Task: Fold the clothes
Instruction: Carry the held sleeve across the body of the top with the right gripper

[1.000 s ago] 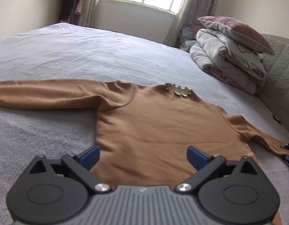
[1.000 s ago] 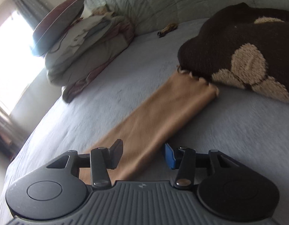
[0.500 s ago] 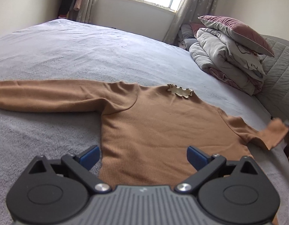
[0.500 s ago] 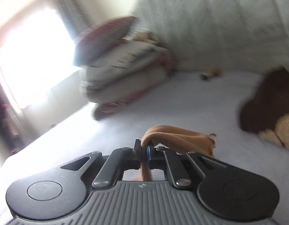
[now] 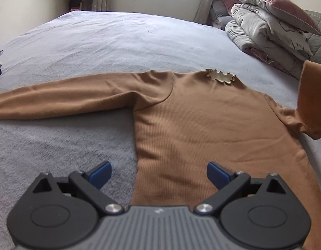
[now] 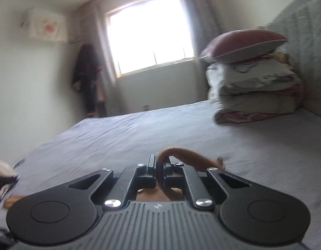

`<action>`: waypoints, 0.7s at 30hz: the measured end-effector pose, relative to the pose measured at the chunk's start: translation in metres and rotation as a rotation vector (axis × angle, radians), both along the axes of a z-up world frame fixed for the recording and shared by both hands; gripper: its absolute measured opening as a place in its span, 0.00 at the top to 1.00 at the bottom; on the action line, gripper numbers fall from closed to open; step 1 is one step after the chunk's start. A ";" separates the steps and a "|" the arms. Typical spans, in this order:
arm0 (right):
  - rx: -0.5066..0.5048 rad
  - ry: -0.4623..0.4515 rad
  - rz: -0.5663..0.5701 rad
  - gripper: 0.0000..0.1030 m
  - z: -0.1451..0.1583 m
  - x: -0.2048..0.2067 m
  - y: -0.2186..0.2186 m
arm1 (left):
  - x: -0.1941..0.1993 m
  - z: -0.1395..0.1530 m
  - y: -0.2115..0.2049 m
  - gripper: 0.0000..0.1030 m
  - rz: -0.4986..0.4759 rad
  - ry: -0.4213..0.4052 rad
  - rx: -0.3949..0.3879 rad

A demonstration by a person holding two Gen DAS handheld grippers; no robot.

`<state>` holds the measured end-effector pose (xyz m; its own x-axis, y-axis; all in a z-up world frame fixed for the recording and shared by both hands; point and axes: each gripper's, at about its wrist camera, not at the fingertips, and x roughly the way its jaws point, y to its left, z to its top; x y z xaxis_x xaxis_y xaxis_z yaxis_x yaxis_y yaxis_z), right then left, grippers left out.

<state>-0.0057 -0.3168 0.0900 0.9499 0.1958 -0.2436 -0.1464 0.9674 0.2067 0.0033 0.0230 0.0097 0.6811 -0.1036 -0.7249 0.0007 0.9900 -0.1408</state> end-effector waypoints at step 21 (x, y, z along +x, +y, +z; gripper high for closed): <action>-0.353 0.247 0.436 0.93 -0.061 -0.041 0.126 | 0.000 0.009 0.013 0.04 0.021 0.027 -0.041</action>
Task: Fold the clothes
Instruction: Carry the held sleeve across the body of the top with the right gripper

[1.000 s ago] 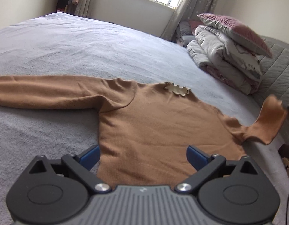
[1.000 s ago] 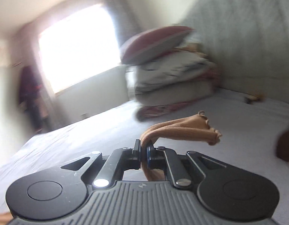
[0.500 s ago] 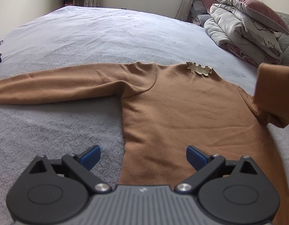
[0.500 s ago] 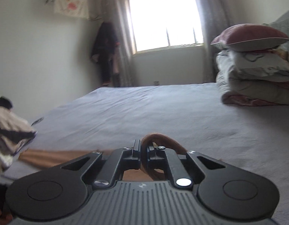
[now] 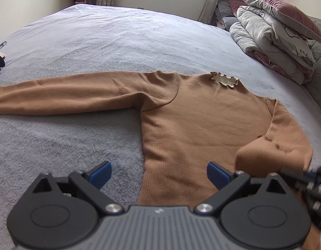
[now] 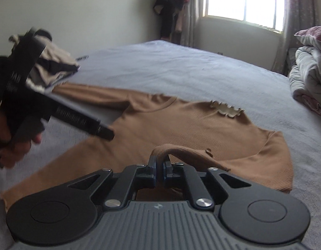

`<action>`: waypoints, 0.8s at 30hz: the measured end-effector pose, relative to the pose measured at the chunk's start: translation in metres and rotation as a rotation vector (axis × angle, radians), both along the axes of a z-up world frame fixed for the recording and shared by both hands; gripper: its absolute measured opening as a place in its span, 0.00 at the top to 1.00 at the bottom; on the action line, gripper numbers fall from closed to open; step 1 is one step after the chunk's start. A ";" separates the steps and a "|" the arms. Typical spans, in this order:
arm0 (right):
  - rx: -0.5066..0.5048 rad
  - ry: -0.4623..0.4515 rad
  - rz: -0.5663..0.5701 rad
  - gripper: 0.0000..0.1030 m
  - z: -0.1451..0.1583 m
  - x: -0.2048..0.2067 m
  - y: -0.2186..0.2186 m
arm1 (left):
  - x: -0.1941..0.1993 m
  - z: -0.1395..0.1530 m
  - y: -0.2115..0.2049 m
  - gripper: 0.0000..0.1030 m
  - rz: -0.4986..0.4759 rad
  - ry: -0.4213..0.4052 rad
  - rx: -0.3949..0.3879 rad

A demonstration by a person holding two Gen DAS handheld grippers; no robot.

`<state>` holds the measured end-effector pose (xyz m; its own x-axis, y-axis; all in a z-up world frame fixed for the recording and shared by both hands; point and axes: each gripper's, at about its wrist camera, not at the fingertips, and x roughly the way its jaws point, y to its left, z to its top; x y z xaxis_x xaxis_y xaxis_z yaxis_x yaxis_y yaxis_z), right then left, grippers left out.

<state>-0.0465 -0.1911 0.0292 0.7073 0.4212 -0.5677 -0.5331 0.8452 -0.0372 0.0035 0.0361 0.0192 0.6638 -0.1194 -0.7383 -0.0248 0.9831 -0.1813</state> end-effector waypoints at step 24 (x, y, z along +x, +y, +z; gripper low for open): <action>-0.149 -0.010 0.062 0.70 -0.005 -0.024 0.034 | 0.010 -0.018 0.023 0.12 -0.038 0.184 -0.549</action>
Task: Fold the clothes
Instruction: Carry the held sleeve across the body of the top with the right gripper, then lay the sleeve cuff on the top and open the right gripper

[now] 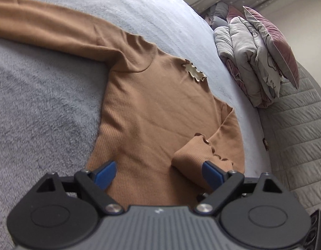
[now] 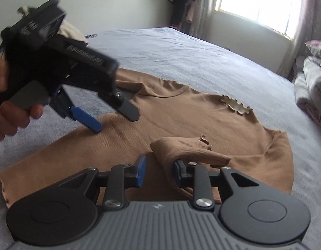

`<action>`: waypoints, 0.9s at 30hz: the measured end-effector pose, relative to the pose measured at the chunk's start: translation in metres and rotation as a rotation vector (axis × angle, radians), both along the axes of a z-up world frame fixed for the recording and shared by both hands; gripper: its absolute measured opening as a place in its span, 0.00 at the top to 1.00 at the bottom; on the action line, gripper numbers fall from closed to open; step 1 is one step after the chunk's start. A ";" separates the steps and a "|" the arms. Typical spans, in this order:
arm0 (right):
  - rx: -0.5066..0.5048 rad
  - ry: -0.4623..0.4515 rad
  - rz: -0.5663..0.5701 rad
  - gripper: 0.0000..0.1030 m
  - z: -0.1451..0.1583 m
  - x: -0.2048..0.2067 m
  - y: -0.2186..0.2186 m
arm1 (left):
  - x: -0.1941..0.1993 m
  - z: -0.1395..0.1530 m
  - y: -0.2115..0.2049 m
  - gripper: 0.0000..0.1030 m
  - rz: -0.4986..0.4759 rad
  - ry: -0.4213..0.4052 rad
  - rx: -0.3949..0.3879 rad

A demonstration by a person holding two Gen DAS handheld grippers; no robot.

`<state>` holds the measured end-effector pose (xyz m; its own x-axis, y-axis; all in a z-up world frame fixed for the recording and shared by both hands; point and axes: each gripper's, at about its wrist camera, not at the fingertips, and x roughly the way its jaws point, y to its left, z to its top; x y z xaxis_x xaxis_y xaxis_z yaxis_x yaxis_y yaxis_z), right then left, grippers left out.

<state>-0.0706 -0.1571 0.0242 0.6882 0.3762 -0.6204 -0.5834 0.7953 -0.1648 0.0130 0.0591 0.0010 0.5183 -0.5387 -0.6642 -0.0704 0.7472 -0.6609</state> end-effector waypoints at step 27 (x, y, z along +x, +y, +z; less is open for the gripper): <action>-0.168 0.012 0.117 0.71 -0.011 -0.031 0.018 | 0.001 0.003 -0.001 0.12 -0.025 0.015 0.007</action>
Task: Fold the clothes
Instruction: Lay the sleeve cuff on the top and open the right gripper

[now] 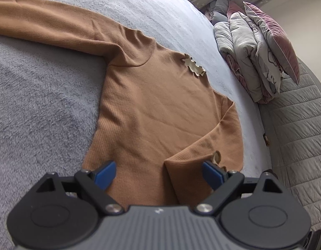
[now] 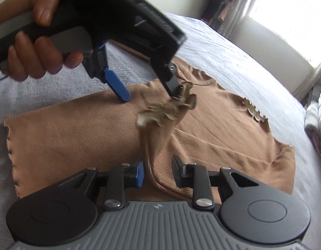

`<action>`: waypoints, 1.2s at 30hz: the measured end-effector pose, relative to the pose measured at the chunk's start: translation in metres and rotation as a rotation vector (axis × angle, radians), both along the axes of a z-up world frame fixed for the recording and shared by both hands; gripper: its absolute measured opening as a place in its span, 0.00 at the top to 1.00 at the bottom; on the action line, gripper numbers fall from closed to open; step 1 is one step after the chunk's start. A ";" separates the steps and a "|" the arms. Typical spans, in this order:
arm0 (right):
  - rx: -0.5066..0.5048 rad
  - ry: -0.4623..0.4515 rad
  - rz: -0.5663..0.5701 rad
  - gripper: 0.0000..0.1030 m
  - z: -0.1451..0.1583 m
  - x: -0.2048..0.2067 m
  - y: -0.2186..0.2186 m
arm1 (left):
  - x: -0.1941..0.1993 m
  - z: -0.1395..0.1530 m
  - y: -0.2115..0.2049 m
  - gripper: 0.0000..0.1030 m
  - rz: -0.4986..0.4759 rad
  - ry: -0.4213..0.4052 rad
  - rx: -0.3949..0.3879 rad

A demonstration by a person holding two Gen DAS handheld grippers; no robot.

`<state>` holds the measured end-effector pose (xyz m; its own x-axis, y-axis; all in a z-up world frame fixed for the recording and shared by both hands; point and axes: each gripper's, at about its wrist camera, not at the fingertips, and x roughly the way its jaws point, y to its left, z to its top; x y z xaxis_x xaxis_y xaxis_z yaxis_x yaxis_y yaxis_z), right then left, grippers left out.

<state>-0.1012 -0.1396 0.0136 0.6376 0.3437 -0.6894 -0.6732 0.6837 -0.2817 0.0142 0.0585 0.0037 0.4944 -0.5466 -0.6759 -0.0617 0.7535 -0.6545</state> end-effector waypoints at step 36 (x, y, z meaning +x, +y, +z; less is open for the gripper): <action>-0.010 0.016 -0.040 0.88 -0.005 -0.007 0.001 | 0.000 0.002 -0.009 0.16 -0.098 0.018 -0.066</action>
